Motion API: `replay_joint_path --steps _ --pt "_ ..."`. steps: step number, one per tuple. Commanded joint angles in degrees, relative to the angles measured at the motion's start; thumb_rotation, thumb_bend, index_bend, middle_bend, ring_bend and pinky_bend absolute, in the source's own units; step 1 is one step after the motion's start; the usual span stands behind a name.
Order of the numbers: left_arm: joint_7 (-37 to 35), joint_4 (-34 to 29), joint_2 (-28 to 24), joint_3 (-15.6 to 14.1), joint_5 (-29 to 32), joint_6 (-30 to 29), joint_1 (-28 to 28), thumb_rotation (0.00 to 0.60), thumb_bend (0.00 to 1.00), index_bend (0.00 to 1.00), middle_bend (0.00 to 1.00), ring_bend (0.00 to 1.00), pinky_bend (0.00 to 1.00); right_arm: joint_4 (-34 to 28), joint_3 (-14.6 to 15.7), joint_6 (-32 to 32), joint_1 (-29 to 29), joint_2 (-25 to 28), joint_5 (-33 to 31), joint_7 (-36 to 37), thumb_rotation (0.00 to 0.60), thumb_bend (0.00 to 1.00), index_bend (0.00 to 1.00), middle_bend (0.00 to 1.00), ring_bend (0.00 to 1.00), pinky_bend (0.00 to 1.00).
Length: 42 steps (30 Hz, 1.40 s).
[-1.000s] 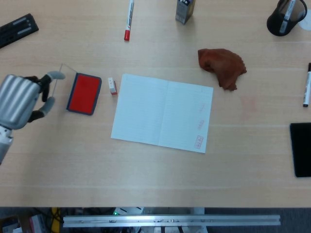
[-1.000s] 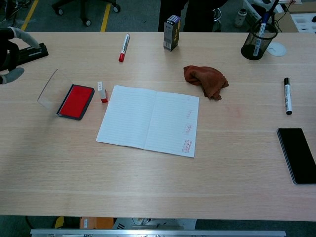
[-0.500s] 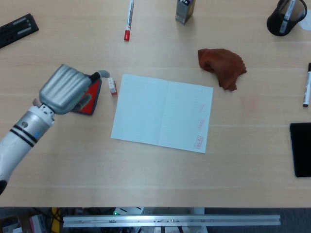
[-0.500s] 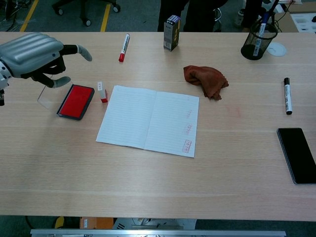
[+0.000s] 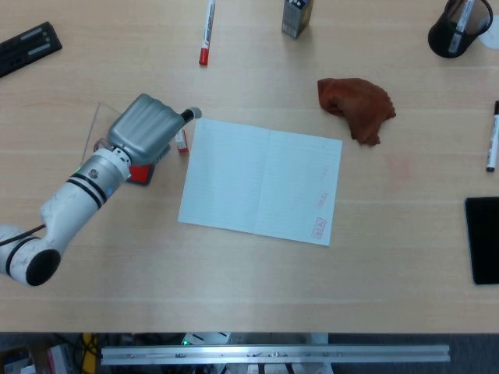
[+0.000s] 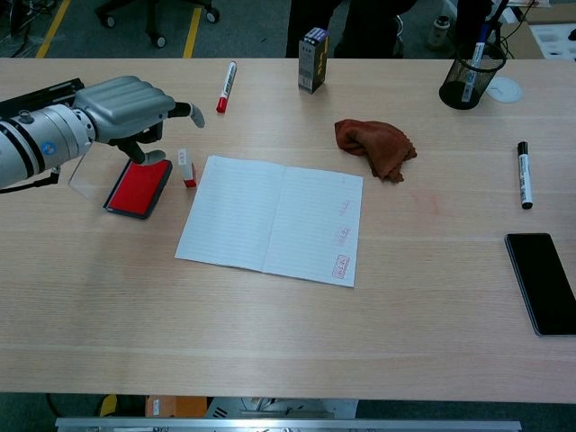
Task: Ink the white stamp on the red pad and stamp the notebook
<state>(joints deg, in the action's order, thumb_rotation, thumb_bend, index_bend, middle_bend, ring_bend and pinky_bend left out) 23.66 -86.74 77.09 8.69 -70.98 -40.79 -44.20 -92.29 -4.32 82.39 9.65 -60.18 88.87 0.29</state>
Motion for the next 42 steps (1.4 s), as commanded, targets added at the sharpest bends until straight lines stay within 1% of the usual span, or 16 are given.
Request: replay_joint_path --steps 1,14,26,37,42 --pt "2.2 2.5 2.4 -0.4 3.5 1.2 -2.1 0.600 0.33 0.21 1.00 1.00 1.00 0.2 0.0 -0.1 0.0 0.0 -0.2 0.1 0.600 0.19 0.39 0.47 0.39 0.52" --pt "8.1 7.9 7.2 -2.6 11.4 2.4 -6.8 0.600 0.33 0.22 1.00 1.00 1.00 0.6 0.1 0.8 -0.9 0.2 -0.9 0.6 0.600 0.19 0.39 0.47 0.40 0.52" --pt "11.6 8.5 7.6 -5.4 16.5 1.4 -8.5 0.600 0.33 0.26 1.00 1.00 1.00 0.8 0.5 1.6 -1.8 0.1 -0.7 0.8 0.600 0.19 0.39 0.47 0.40 0.52" --pt "11.9 10.3 8.4 -7.3 19.3 1.4 -9.4 0.600 0.33 0.29 1.00 1.00 1.00 0.7 0.4 1.3 -1.7 0.2 -0.9 0.7 0.600 0.19 0.39 0.47 0.40 0.52" --pt "11.5 10.1 8.2 -8.3 19.7 1.3 -9.2 0.600 0.33 0.30 1.00 1.00 1.00 0.6 0.3 1.3 -1.7 0.3 -1.0 0.6 0.600 0.19 0.39 0.47 0.40 0.52"
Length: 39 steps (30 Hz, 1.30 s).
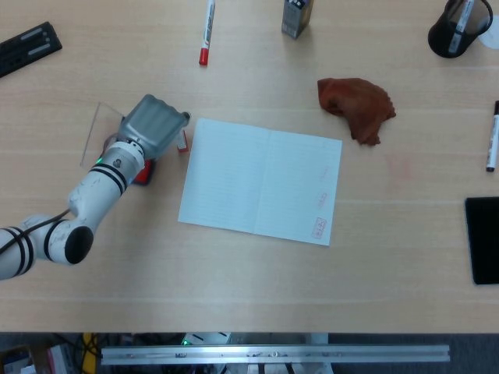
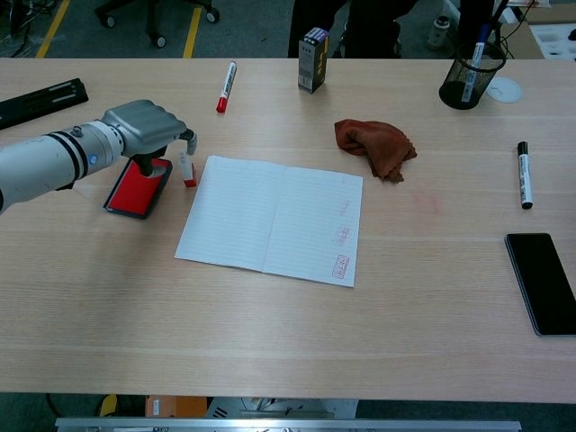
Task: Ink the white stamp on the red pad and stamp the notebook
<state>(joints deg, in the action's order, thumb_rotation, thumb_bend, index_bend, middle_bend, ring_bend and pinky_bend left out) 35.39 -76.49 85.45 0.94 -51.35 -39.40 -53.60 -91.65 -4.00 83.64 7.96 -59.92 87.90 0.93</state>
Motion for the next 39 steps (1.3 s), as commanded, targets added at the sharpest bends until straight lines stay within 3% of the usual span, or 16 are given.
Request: replay_joint_path --steps 1,21,39 --pt "-0.3 -0.2 -0.2 -0.8 0.0 -0.2 0.2 0.600 0.33 0.30 1.00 1.00 1.00 0.0 0.0 0.0 0.0 0.0 0.0 0.0 0.600 0.19 0.39 0.47 0.40 0.52" --pt "-1.0 -4.8 -2.5 -3.4 1.7 -0.4 0.1 0.600 0.33 0.35 1.00 1.00 1.00 -0.6 0.1 0.8 -0.5 0.2 0.6 -0.2 0.600 0.19 0.39 0.47 0.40 0.52" --pt "-1.3 -4.2 0.6 -2.1 1.5 -3.3 -0.3 0.600 0.33 0.33 1.00 1.00 1.00 -0.2 0.4 1.6 -1.4 0.6 0.5 0.5 0.600 0.19 0.39 0.47 0.40 0.52"
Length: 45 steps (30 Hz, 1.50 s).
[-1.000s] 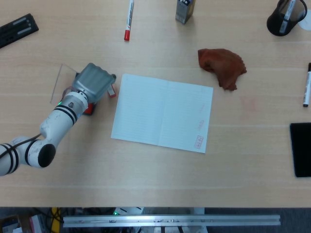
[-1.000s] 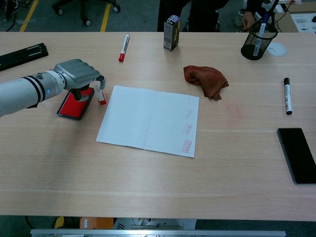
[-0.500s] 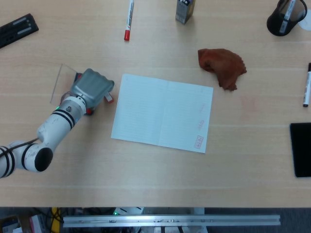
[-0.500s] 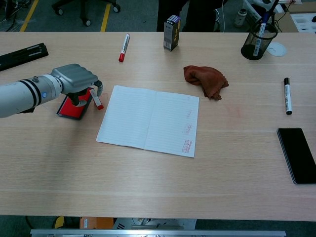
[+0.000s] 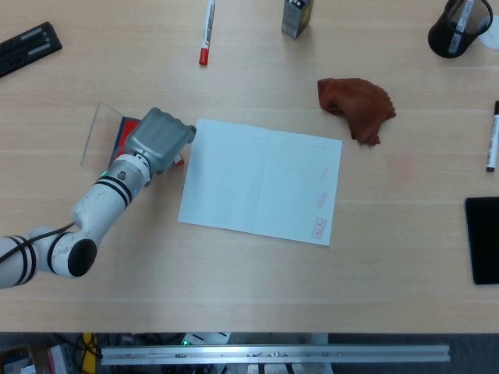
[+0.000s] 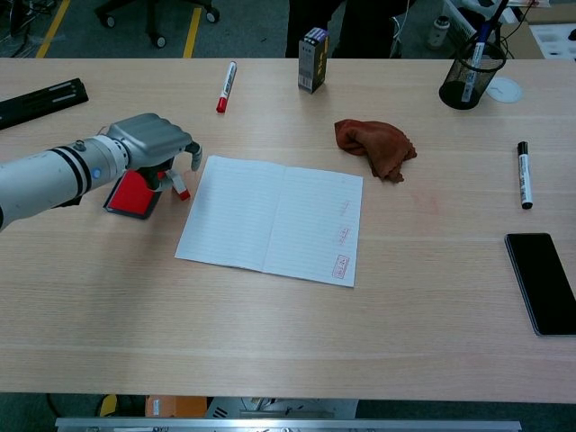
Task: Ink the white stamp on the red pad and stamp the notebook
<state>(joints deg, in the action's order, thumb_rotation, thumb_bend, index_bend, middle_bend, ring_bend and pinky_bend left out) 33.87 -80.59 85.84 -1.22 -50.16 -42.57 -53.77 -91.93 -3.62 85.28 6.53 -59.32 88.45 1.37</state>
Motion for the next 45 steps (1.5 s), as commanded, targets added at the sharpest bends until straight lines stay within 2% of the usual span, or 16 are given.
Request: replay_joint_path --steps 1,10,16,30,45 --pt "0.4 -0.2 0.3 0.1 0.5 -0.2 -0.2 0.600 0.33 0.32 1.00 1.00 1.00 0.2 0.0 -0.1 0.0 0.0 -0.1 0.2 0.600 0.19 0.39 0.47 0.40 0.52" --pt "1.8 0.3 1.3 0.8 2.9 -1.1 -1.2 0.600 0.33 0.31 1.00 1.00 1.00 0.9 -0.1 -0.3 0.0 0.0 -0.3 1.0 0.600 0.19 0.39 0.47 0.40 0.52" --pt "3.6 0.1 1.2 0.0 4.6 -2.2 -1.1 0.600 0.33 0.32 1.00 1.00 1.00 1.2 -0.1 -0.4 0.0 -0.2 -0.3 1.2 0.600 0.19 0.39 0.47 0.40 0.52" --pt "7.0 -1.5 1.6 -1.1 6.9 -4.7 -0.9 0.600 0.33 0.40 1.00 1.00 1.00 1.7 0.2 -0.2 -0.3 -0.2 0.1 1.9 0.600 0.19 0.39 0.47 0.40 0.52" --pt "8.4 -0.9 3.2 -1.0 8.3 -5.9 -0.9 0.600 0.33 0.42 1.00 1.00 1.00 2.1 0.3 -0.1 -0.7 0.1 -0.1 2.7 0.600 0.19 0.39 0.47 0.40 0.52"
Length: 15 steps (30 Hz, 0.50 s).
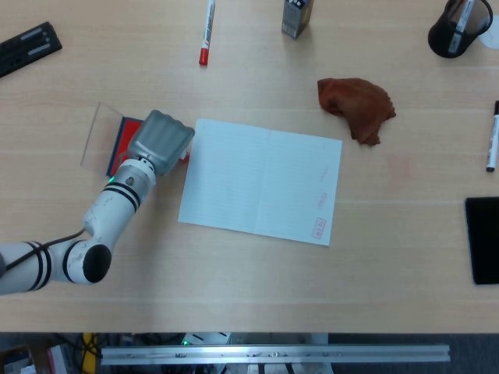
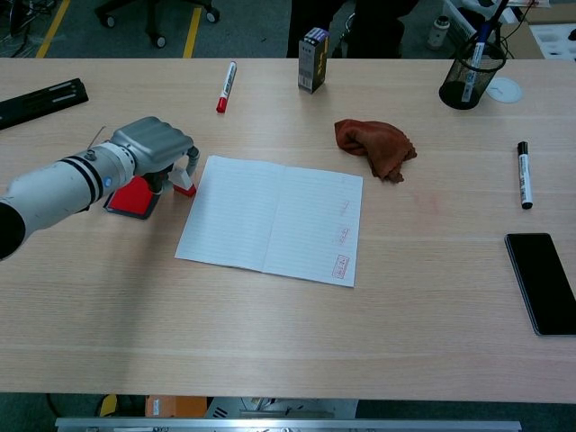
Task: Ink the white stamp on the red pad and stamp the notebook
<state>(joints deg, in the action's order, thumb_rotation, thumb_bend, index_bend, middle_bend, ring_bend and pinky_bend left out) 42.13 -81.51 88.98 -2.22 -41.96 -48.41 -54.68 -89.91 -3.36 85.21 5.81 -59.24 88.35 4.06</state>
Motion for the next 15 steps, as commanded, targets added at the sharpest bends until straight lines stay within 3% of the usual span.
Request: replay_joint_path --steps 1,15 --pt "0.2 0.1 0.2 0.0 0.1 -0.2 0.0 0.600 0.33 0.42 1.00 1.00 1.00 0.1 0.0 0.0 0.0 0.0 0.0 0.1 0.600 0.19 0.39 0.47 0.40 0.52" --pt "0.6 1.0 1.4 0.4 0.6 -0.4 0.1 0.600 0.33 0.42 1.00 1.00 1.00 0.2 0.1 0.1 -0.3 0.1 -0.1 0.3 0.600 0.19 0.39 0.47 0.40 0.52"
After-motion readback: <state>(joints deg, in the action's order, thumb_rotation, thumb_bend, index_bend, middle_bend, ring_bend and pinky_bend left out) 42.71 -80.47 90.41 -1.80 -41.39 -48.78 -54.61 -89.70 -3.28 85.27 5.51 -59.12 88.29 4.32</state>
